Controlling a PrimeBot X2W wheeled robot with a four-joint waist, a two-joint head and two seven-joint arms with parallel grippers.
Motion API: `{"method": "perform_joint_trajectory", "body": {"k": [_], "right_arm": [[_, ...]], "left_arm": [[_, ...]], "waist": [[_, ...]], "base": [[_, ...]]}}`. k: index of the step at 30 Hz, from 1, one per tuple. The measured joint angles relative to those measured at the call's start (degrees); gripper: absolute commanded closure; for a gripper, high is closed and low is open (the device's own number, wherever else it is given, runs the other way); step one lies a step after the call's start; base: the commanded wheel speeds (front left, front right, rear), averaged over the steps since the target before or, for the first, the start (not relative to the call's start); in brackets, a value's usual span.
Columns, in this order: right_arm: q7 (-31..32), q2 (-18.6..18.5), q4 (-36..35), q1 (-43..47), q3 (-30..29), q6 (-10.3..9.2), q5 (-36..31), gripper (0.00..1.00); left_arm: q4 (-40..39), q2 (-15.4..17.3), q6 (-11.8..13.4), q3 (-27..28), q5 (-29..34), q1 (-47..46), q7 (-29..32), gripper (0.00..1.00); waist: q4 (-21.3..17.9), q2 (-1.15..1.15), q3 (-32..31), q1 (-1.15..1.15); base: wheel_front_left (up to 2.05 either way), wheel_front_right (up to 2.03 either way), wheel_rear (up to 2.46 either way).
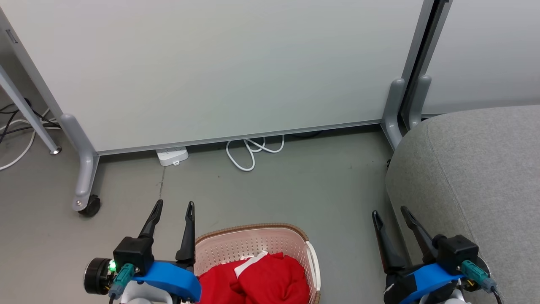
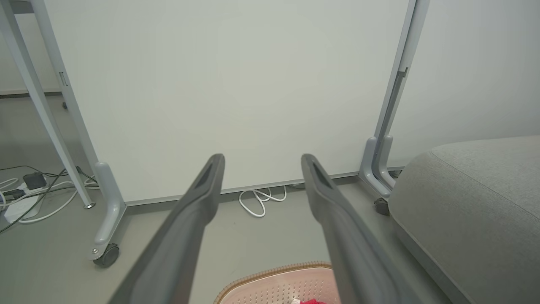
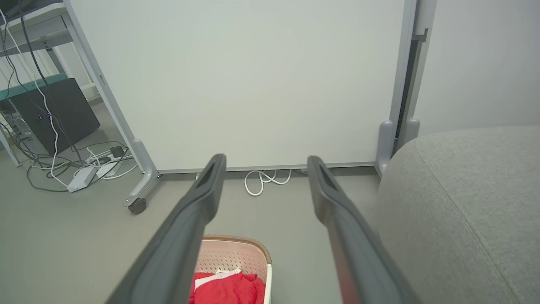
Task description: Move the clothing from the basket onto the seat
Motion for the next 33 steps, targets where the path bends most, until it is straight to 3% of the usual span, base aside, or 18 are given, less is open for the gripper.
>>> {"method": "perform_joint_trajectory", "body": {"k": [15,33], "right_arm": [[-1.40,-0.02,0.75,-0.02,0.92,0.05,-5.65,0.00],[-1.43,-0.02,1.43,-0.05,0.91,0.05,-5.60,0.00]], "left_arm": [[1.10,-0.35,-0.57,0.05,6.36,0.00,-1.40,0.00],[1.60,-0.60,-0.99,0.62,6.42,0.01,-1.40,0.00]], "waist": [[0.32,0.00,-0.17,0.00],[0.23,0.00,-0.09,0.00]], "base": [[0.00,0.00,0.00],[0.00,0.00,0.00]]}}
